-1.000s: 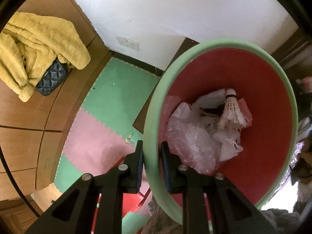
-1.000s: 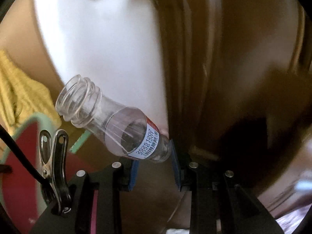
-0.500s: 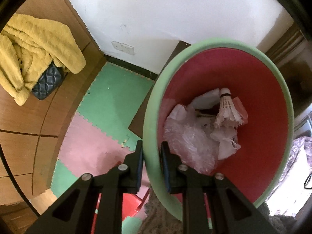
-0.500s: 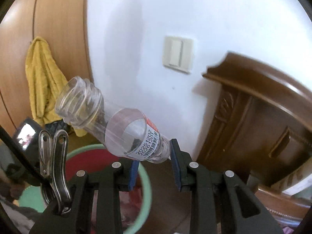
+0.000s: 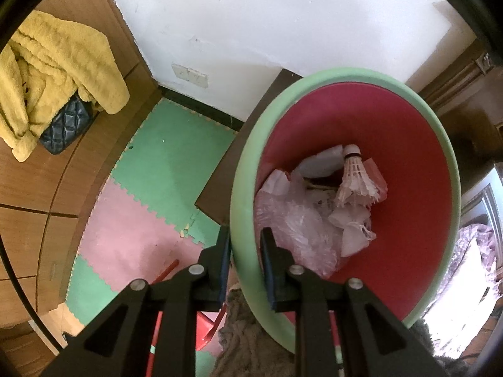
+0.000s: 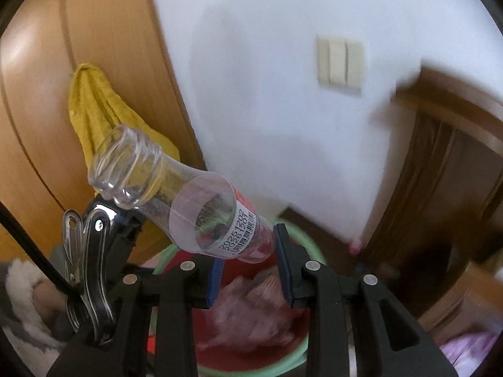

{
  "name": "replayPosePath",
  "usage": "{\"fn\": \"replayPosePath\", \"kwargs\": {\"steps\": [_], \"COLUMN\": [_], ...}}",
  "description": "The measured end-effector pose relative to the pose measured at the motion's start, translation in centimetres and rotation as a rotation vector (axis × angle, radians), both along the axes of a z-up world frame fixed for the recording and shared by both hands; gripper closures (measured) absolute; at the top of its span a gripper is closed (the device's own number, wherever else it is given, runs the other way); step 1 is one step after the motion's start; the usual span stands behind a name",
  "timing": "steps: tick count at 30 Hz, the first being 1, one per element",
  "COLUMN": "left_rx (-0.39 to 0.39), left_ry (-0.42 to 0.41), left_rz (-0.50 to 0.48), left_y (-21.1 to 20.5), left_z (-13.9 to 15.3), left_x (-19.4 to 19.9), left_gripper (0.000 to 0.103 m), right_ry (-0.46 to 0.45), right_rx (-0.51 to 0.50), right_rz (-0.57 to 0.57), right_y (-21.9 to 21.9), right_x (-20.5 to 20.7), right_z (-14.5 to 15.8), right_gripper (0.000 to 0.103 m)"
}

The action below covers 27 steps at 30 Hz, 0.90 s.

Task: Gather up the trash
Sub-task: 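Open the right tool to drop the bottle into the bucket, then move the open right tool back to the nightstand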

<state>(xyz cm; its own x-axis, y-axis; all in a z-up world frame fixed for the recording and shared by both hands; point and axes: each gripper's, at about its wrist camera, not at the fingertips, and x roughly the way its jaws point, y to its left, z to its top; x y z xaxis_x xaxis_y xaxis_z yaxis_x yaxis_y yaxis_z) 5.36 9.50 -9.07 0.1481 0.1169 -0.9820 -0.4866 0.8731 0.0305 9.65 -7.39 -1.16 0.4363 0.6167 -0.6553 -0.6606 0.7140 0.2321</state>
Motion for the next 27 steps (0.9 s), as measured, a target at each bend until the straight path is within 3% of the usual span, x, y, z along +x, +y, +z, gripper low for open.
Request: {"fn": "replayPosePath", "kwargs": {"steps": [3,5,22,23,26,27], "left_rx": [-0.005,-0.01,-0.02,-0.021,-0.022,-0.022], "left_ry": [-0.008,-0.014,-0.019,-0.02,-0.02,-0.02], "left_rz": [0.002,0.007,0.014,0.015,0.015,0.015], "left_y": [0.1,0.2,0.3,0.3,0.3,0.2], "left_z": [0.0,0.0,0.2,0.2,0.2,0.2], "left_x": [-0.1,-0.2,-0.4,-0.4,-0.4,-0.4], "left_gripper": [0.084,0.084,0.083,0.083,0.083,0.083], "right_ry": [0.138,0.17,0.158,0.161,0.148,0.145], "right_rx": [-0.004,-0.005,-0.077,-0.076,-0.073,-0.07], "right_rz": [-0.035,-0.045,0.104,0.11,0.108,0.114], "right_y": [0.4,0.3,3.9,4.0,4.1,4.0], "right_x": [1.7,1.7,1.4,1.5,1.5,1.5], "right_z": [-2.2,-2.8,-2.7,-2.8,-2.9,-2.9], "right_gripper": [0.072,0.072,0.072,0.068,0.031,0.029]}}
